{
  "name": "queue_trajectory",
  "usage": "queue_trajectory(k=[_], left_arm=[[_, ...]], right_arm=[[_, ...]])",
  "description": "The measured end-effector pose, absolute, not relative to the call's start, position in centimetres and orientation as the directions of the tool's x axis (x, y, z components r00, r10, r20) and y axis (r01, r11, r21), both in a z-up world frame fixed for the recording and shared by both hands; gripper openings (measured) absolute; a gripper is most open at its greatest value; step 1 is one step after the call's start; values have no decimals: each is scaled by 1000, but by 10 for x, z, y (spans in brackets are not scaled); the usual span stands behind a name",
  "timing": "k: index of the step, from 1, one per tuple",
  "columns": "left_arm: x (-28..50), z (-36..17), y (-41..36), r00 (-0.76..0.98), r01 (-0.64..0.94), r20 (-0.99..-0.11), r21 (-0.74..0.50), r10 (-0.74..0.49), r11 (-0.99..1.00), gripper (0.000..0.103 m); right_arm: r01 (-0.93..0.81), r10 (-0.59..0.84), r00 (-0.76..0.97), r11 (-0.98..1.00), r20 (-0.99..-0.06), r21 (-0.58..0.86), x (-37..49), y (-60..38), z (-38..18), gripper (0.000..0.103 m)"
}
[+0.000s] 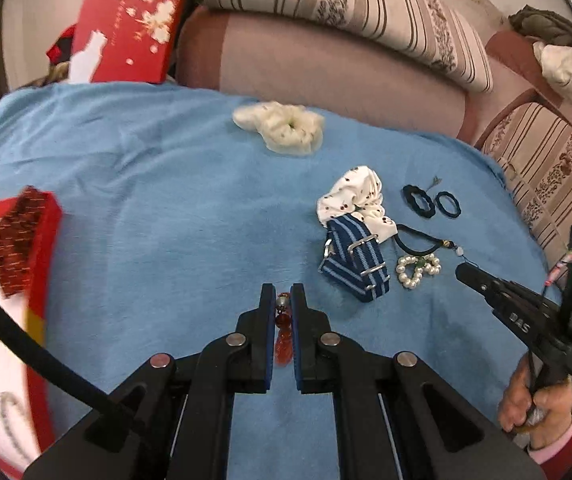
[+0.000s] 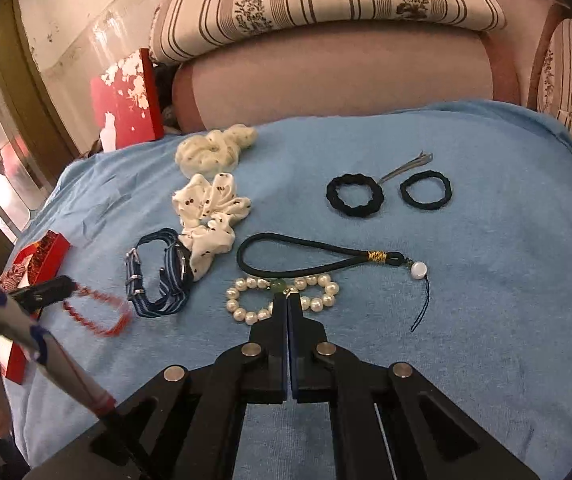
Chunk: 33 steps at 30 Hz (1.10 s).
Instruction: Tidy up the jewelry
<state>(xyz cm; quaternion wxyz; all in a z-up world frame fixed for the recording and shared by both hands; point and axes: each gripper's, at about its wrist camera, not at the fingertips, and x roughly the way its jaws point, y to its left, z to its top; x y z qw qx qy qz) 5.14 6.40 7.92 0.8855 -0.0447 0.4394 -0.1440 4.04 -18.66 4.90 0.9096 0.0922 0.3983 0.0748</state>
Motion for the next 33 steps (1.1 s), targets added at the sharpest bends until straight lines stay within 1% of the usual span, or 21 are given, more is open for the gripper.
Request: queue_trajectory(k=[1, 2, 3, 9, 10, 11, 12, 13, 14, 15, 16, 18, 19, 20, 22, 24, 28, 31, 33], left_arm=[[47, 81, 69, 577, 212, -763, -204, -292, 956, 7], [45, 82, 73, 578, 210, -763, -204, -290, 956, 7], [43, 81, 77, 574, 207, -767, -202, -286, 957, 7], [51, 43, 85, 514, 195, -817, -186, -262, 963, 7], [52, 38, 86, 513, 192, -821, -176, -252, 965, 11], [54, 32, 86, 507, 192, -826, -170, -246, 967, 19], [54, 29, 89, 505, 194, -825, -178, -254, 965, 25], [55, 25, 91, 501, 191, -824, -191, -263, 963, 34], [57, 20, 95, 496, 183, -822, -216, -280, 959, 37], [57, 18, 99, 494, 180, -816, -240, -298, 954, 37], [57, 17, 103, 499, 177, -805, -268, -321, 947, 37], [56, 16, 105, 502, 176, -795, -294, -342, 940, 37], [55, 16, 105, 502, 180, -794, -292, -343, 939, 37], [54, 16, 103, 501, 187, -800, -273, -331, 944, 31], [52, 16, 98, 502, 195, -815, -219, -289, 956, 7], [48, 17, 97, 503, 194, -817, -210, -281, 958, 7], [39, 31, 100, 522, 191, -809, -199, -271, 961, 7], [29, 53, 114, 557, 173, -784, -214, -275, 961, 7], [24, 64, 124, 570, 158, -774, -227, -277, 961, 7]], right_arm=[[-68, 203, 663, 975, -720, 212, 43, -184, 47, 28], [-72, 190, 661, 979, -726, 191, 46, -180, 45, 52], [-79, 168, 665, 985, -728, 155, 49, -175, 42, 55], [-103, 138, 634, 990, -761, 94, 72, -162, 23, 55], [-103, 137, 639, 990, -757, 92, 73, -162, 23, 55], [-108, 144, 641, 989, -754, 97, 74, -162, 22, 55], [-116, 155, 638, 988, -755, 105, 75, -162, 22, 53], [-118, 156, 636, 987, -756, 105, 75, -162, 22, 47], [-115, 146, 631, 989, -762, 94, 76, -161, 21, 27], [-119, 150, 630, 988, -762, 96, 76, -161, 21, 19], [-119, 156, 630, 987, -761, 104, 76, -162, 22, 18], [-112, 155, 625, 988, -765, 109, 75, -163, 23, 2], [-112, 184, 619, 983, -764, 146, 75, -166, 24, 0], [-104, 211, 614, 977, -760, 187, 74, -170, 26, 0], [-88, 240, 619, 967, -748, 238, 70, -175, 30, 0], [-76, 273, 625, 954, -731, 291, 64, -181, 37, 0], [-69, 305, 645, 936, -700, 344, 46, -188, 54, 0], [-83, 302, 669, 939, -679, 335, 33, -186, 70, 1], [-95, 277, 679, 951, -680, 293, 32, -180, 75, 1]])
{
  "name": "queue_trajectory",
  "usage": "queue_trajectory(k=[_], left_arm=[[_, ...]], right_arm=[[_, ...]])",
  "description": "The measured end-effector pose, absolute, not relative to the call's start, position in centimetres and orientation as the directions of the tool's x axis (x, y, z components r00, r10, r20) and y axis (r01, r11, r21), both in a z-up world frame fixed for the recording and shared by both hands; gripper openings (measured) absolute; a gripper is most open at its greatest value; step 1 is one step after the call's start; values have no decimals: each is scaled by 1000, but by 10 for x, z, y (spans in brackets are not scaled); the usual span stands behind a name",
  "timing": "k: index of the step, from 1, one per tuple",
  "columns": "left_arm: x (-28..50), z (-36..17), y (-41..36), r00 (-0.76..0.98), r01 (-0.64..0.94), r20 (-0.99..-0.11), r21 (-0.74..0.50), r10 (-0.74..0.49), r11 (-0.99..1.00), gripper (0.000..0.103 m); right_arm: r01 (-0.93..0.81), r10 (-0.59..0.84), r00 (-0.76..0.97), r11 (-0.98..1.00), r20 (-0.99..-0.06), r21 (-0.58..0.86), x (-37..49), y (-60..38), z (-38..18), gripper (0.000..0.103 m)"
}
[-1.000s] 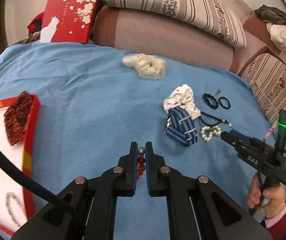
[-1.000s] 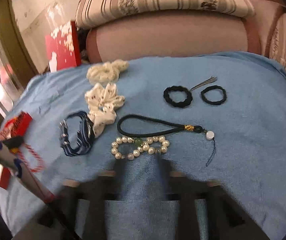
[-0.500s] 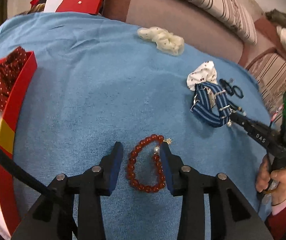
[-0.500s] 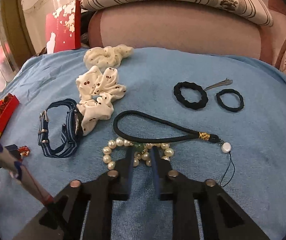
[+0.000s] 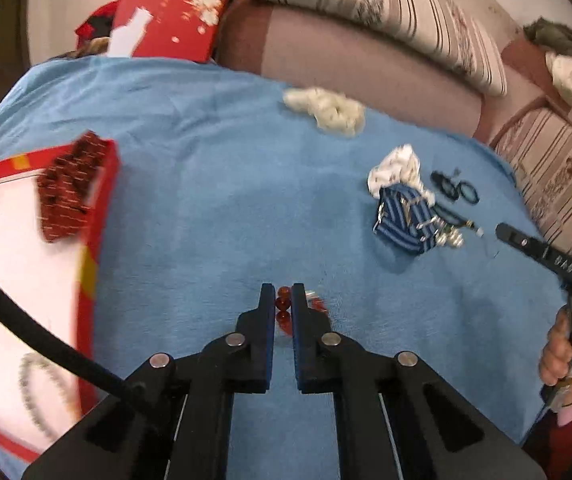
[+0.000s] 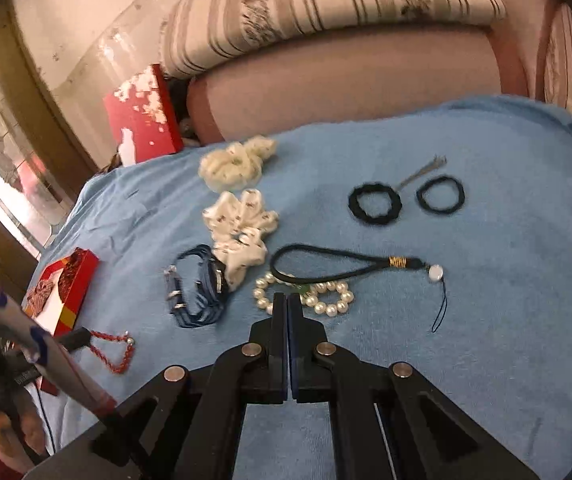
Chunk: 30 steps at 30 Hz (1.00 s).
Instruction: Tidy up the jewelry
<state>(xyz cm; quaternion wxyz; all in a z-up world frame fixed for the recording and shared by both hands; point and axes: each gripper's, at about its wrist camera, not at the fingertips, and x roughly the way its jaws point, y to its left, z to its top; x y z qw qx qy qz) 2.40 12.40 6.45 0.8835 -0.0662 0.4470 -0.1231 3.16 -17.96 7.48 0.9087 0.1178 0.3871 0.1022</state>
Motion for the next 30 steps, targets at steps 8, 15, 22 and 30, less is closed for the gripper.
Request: queue_trajectory(k=[8, 15, 22, 30], left_arm=[[11, 74, 147, 593, 135, -758, -240, -272, 961, 7], [24, 46, 142, 532, 159, -788, -268, -311, 950, 7], [29, 55, 151, 544, 159, -765, -310, -345, 937, 8], [18, 76, 183, 598, 128, -712, -369, -368, 921, 32]], right_arm=[[-105, 125, 621, 992, -774, 76, 53, -161, 39, 48], [-184, 114, 575, 983, -810, 8, 88, -140, 18, 45], [-90, 275, 531, 959, -801, 270, 76, -171, 27, 12], [-57, 386, 568, 900, -727, 433, -1, -196, 58, 12]])
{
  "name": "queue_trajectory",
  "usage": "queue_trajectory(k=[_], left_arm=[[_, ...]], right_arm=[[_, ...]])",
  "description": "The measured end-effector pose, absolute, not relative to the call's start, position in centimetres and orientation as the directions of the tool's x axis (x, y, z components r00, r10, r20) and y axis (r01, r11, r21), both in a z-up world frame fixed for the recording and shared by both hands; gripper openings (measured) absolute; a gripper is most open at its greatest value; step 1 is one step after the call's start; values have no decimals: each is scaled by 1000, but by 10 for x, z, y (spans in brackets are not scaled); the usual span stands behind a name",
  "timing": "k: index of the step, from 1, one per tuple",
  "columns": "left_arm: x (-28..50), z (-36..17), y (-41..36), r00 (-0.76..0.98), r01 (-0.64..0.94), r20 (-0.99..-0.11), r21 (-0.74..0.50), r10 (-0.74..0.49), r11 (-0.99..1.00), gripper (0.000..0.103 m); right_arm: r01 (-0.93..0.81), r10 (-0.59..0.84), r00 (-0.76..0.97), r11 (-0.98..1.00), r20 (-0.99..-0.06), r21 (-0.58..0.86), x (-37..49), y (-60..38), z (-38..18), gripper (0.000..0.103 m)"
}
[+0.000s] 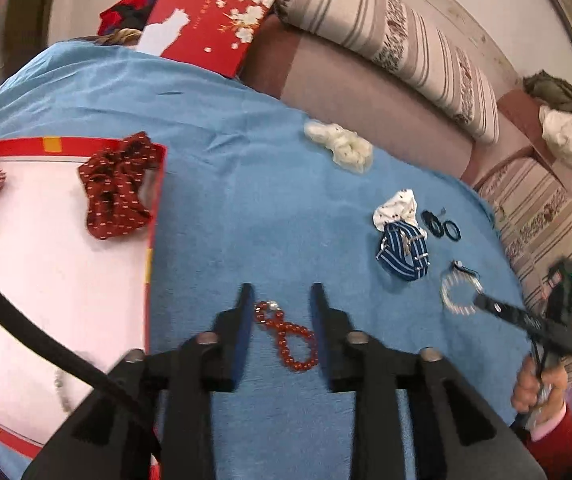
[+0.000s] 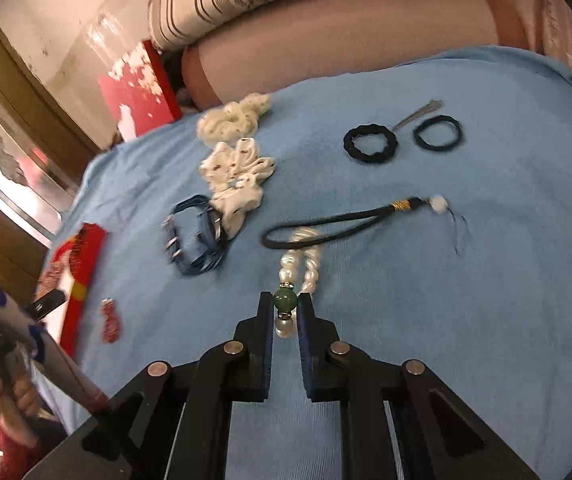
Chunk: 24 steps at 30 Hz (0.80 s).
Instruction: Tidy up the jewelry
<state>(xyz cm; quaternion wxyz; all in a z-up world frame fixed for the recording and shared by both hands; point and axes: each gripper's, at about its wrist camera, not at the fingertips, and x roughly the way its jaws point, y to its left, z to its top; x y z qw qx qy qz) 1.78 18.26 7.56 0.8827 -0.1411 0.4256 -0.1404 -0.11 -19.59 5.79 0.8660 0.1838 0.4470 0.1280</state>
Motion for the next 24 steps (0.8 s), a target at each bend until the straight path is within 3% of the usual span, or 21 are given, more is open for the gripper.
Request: queue_trajectory(k=[5, 11, 12, 13, 14, 24], left_arm=[[24, 55, 171, 521, 146, -756, -378, -396, 914, 36], [32, 28, 127, 452, 201, -817, -297, -357, 934, 44], [34, 23, 122, 450, 194, -828, -275, -334, 942, 38], [36, 19, 118, 462, 176, -840, -225, -283, 958, 11], [35, 21, 116, 473, 178, -839, -210, -270, 961, 7], [4, 90, 170, 630, 119, -725, -265, -279, 957, 7]], right_arm=[[-57, 406, 584, 884, -703, 464, -26, -196, 61, 12], [-67, 421, 554, 882, -718, 466, -27, -184, 46, 12], [-71, 423, 546, 883, -723, 464, -26, -181, 44, 12], [-74, 426, 542, 883, -724, 464, -25, -180, 42, 12], [-81, 428, 538, 884, -726, 460, -25, -176, 42, 12], [-179, 459, 585, 877, -669, 445, -30, -140, 91, 12]])
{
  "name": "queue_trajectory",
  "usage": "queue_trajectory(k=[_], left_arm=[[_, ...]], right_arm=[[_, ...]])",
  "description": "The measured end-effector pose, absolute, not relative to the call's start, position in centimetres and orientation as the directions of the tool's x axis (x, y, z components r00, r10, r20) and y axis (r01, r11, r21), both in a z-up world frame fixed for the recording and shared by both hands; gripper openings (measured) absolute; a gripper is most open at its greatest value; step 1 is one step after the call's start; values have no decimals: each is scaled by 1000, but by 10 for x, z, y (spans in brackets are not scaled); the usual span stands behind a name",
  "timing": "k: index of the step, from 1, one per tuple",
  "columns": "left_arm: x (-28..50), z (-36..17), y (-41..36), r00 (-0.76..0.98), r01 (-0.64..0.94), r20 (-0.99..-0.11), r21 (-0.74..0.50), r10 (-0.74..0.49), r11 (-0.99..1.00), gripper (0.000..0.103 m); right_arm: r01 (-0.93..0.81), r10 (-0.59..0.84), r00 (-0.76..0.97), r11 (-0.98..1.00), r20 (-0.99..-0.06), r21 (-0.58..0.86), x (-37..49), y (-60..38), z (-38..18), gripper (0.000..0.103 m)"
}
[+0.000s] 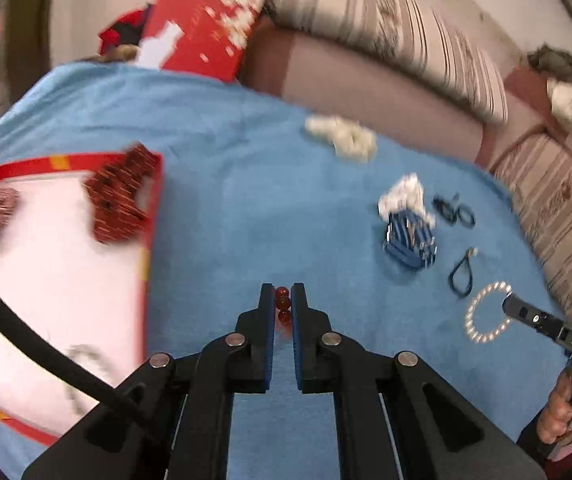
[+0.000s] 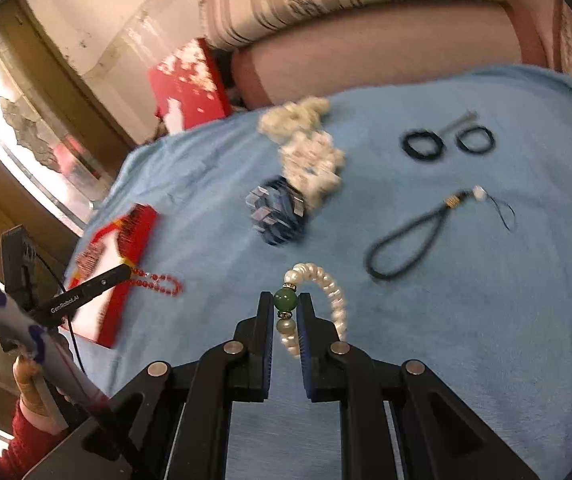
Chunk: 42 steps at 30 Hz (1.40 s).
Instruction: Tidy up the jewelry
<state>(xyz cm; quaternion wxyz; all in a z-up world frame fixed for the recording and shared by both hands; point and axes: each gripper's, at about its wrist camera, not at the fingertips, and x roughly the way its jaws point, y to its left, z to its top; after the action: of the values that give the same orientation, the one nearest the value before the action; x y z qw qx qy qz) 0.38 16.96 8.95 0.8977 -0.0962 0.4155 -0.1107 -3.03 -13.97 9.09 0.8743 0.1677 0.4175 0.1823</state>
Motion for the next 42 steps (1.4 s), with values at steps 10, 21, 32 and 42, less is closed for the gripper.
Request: queue_trajectory(k=[10, 21, 32, 42], left_arm=[[-13, 125, 266, 694, -56, -692, -327, -199, 943, 7], [-19, 76, 364, 595, -305, -800, -313, -76, 899, 7], [-27, 52, 423, 571, -448, -815, -409, -97, 795, 7], [-23, 57, 421, 578, -455, -811, -408, -86, 791, 8]], right_arm=[[-402, 580, 535, 814, -614, 419, -15, -29, 152, 12], [-580, 650, 388, 723, -654, 375, 16, 144, 158, 12], [-572, 627, 286, 718, -724, 396, 60, 249, 101, 12], [-513, 514, 309, 798, -800, 315, 72, 232, 63, 13]])
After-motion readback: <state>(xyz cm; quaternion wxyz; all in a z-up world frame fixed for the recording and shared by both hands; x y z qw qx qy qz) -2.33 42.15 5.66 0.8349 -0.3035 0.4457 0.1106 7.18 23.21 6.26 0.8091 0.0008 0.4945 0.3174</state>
